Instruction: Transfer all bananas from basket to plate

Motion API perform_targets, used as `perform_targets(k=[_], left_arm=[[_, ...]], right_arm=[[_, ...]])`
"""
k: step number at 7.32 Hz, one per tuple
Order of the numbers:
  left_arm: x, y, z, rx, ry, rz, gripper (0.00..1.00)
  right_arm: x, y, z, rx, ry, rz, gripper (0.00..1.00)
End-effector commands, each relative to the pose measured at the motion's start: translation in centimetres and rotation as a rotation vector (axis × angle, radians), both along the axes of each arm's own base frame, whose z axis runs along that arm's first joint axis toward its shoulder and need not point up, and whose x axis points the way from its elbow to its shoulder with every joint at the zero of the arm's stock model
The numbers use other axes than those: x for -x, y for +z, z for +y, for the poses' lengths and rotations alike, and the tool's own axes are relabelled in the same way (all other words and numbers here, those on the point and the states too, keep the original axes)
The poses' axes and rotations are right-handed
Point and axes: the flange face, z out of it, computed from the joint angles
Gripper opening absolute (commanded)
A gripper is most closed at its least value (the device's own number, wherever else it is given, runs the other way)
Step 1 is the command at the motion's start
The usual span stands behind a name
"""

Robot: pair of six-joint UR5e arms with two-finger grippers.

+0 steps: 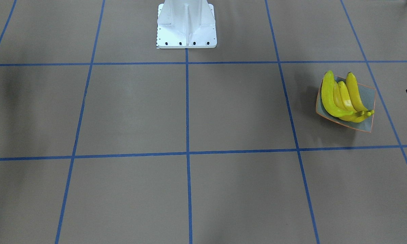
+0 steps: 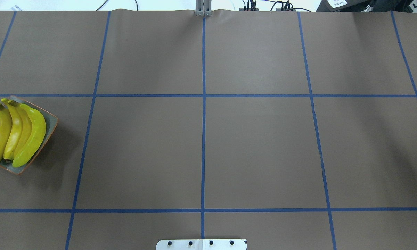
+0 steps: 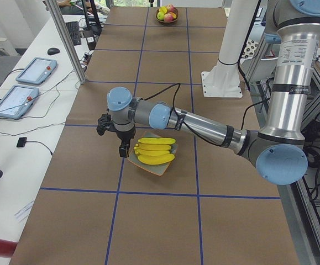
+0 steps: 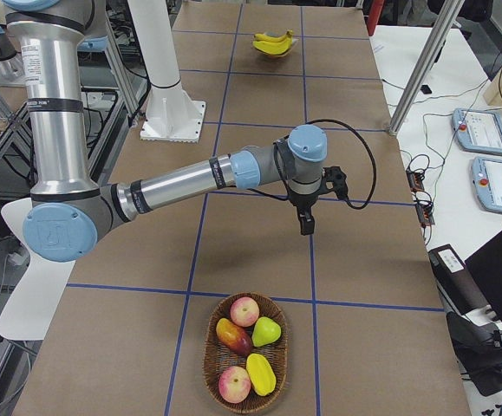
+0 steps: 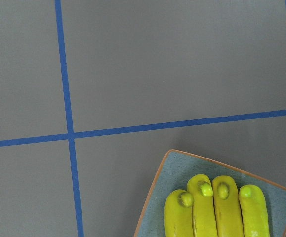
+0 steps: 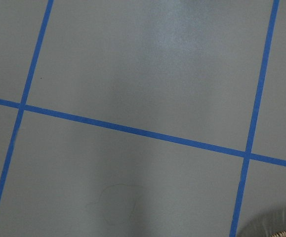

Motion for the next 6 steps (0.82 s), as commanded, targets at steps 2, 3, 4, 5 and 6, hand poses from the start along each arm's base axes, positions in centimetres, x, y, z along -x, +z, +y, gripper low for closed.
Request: perform_targets(k=[2, 3, 4, 5, 6], left_arm=[[-0.08, 0.43, 0.1, 0.008, 0.002, -0.001, 1.0], [0.0, 0.28, 0.12, 0.007, -0.002, -0.001, 1.0], [-0.08, 0.35, 0.11, 0.008, 0.001, -0.001, 1.0], [0.0, 0.35, 0.11, 0.009, -0.002, -0.001, 1.0], [-0.06, 0.3, 0.11, 0.006, 0.0, -0.004, 1.0]], right_arm=[[0.26, 0.06, -0.12, 0.003, -0.005, 0.0, 1.0], [0.25, 0.14, -0.07, 0.004, -0.005, 0.0, 1.0], [0.22, 0.45, 0.13, 0.011, -0.005, 0.001, 1.0], [0.12, 0.63, 0.31, 0.015, -0.003, 0.002, 1.0], [0.13, 0.7, 0.23, 0.017, -0.003, 0.002, 1.0]])
